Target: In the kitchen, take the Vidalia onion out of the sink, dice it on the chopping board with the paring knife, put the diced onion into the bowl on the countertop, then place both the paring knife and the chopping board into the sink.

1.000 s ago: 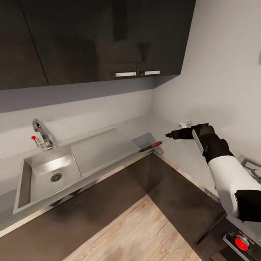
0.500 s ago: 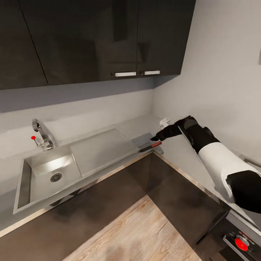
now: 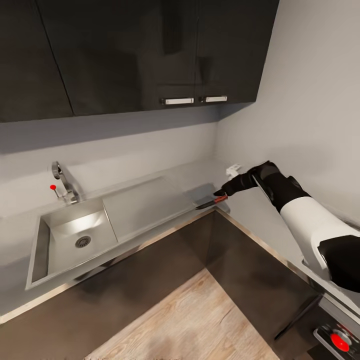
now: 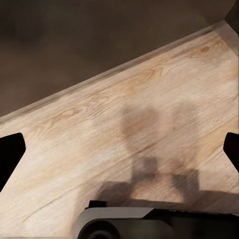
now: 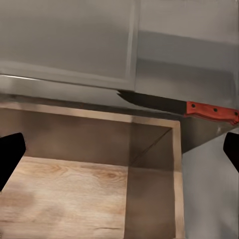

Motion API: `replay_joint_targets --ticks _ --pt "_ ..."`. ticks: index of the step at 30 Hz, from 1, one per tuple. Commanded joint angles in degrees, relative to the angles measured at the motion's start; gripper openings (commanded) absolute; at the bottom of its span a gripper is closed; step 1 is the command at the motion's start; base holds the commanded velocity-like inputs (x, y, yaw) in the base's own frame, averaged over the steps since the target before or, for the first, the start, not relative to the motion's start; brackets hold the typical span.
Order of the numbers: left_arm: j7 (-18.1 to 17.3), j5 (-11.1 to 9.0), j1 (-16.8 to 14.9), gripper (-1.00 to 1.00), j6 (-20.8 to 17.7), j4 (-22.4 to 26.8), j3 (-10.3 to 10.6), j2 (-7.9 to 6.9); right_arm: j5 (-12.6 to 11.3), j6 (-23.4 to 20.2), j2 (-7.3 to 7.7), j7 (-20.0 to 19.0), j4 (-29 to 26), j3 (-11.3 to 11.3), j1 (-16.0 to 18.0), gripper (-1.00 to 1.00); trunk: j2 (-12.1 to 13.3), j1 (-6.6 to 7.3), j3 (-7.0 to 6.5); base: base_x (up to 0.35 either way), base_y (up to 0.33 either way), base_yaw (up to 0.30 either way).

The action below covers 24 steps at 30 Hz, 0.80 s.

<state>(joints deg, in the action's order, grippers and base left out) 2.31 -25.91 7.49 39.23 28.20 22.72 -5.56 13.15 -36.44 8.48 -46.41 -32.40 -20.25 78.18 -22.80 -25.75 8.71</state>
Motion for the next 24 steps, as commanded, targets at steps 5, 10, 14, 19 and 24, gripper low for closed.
replay_joint_targets --ticks 5,10,14,19,24 --pt "0.24 -0.50 -0.02 1.00 0.14 0.10 0.48 -0.07 0.56 -0.04 -0.10 -0.44 -0.12 -0.14 0.04 1.00 -0.12 -0.03 0.43 0.000 0.000 0.206" --pt "0.24 -0.51 -0.02 1.00 0.14 0.10 0.48 -0.08 0.56 0.03 -0.05 -0.39 -0.05 -0.14 -0.02 1.00 -0.12 -0.03 0.76 0.000 0.000 0.212" --pt "0.24 -0.48 -0.02 1.00 0.14 0.10 0.48 -0.07 0.58 0.05 -0.04 -0.36 -0.03 -0.14 -0.04 1.00 -0.12 -0.03 1.02 0.000 -0.048 0.212" --pt "0.24 -0.47 -0.02 1.00 0.14 0.10 0.48 -0.02 0.57 0.13 -0.04 -0.35 -0.03 -0.14 -0.04 1.00 -0.12 -0.03 1.35 0.000 -0.122 0.212" --pt "0.24 -0.47 -0.02 1.00 0.14 0.10 0.49 0.17 0.56 1.08 0.16 -0.62 0.01 -0.14 -0.11 1.00 -0.12 -0.03 1.55 0.000 -0.139 0.145"
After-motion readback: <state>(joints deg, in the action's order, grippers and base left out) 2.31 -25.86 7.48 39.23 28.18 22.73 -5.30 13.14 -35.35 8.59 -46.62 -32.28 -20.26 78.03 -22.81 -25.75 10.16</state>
